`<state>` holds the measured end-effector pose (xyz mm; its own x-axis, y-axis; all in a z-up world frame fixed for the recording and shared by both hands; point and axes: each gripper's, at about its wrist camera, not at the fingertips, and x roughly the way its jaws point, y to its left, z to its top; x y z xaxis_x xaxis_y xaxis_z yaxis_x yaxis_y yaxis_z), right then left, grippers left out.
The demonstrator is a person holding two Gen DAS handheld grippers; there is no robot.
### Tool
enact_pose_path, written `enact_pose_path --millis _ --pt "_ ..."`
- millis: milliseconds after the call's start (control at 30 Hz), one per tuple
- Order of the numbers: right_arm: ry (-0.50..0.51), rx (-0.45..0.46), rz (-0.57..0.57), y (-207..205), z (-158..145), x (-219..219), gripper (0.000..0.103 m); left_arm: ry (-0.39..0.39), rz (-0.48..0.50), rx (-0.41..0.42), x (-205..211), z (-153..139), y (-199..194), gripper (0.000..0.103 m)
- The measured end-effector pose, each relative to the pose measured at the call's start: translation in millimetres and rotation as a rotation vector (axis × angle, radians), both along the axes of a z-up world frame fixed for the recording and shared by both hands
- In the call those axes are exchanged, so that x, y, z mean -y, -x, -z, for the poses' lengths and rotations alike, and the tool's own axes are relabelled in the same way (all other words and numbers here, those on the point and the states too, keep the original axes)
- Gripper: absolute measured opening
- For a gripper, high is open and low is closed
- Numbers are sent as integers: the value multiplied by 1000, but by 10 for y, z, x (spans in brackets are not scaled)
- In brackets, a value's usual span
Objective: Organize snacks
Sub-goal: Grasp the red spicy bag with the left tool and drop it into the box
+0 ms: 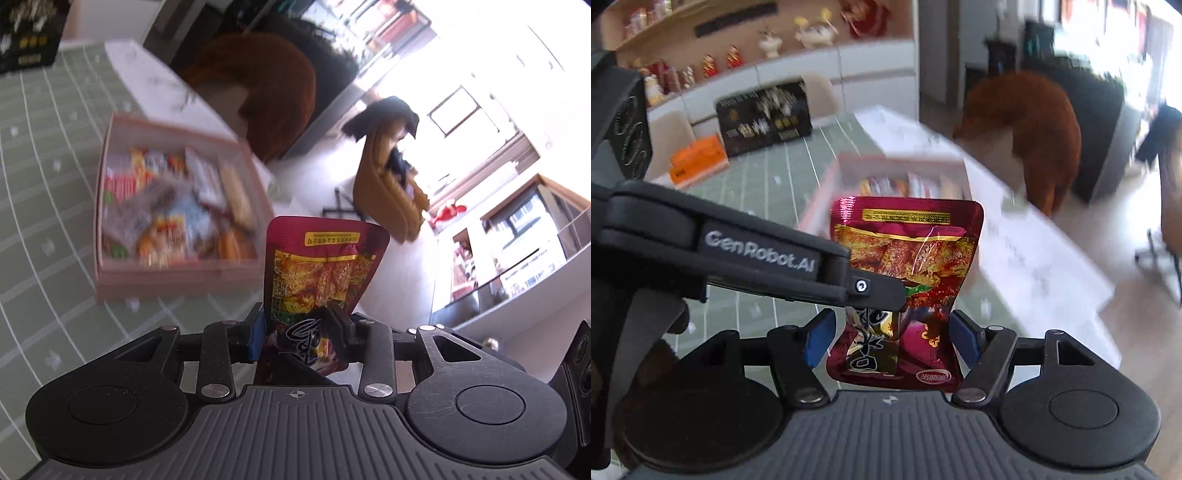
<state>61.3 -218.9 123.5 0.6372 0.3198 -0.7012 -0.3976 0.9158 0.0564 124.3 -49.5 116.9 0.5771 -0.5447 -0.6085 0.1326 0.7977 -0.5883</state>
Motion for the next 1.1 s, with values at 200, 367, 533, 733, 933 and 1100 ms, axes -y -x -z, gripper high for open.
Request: enact_pose_path --millis 200,367,533,733,933,1100 --pt "-23 175 -127 -358 -554 -333 69 -22 -18 123 -311 -455 -589 34" --pt "2 179 -128 -955 -515 -558 69 -61 -241 0 -804 -108 -1132 34" --pt "-76 52 -5 -1092 -56 15 69 -72 -140 -55 -752 225 -926 34" --pt "-119 -161 105 -1122 545 394 69 -59 -62 -94 -442 548 -824 34" --pt "-207 -119 91 -1254 435 288 37 -92 -123 -34 -473 484 -715 34" --pt "-200 -195 112 -1600 516 36 27 -139 -179 32 -627 344 -533 34"
